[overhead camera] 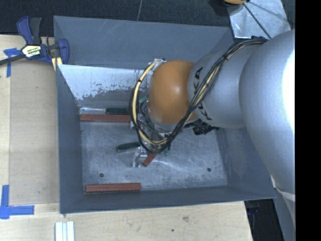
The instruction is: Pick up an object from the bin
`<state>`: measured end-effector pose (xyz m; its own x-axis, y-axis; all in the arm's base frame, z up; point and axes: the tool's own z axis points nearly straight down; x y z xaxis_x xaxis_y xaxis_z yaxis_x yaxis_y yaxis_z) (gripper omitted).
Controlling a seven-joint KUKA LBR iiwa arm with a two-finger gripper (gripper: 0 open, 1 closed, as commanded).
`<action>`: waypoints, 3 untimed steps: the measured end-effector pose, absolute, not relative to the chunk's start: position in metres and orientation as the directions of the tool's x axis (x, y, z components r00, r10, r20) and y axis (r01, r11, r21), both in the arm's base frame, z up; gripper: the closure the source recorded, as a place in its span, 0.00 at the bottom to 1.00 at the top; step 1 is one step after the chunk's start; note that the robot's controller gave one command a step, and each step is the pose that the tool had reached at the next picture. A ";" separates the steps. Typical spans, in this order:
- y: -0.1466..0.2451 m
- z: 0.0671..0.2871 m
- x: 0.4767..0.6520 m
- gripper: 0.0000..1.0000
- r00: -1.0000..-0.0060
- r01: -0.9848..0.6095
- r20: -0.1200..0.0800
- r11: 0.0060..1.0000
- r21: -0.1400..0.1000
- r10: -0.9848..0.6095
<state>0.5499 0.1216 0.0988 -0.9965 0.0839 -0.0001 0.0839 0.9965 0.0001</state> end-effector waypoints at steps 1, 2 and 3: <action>0.122 0.074 0.559 0.00 -0.999 0.041 -0.001 0.999 0.000 0.041; 0.115 0.078 0.558 1.00 -0.945 0.325 -0.023 0.946 0.015 0.325; 0.115 0.078 0.558 1.00 -0.945 0.325 -0.023 0.946 0.015 0.325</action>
Offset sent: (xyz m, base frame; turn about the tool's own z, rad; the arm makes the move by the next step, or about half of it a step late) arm 0.0009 -0.0088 -0.0288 0.2484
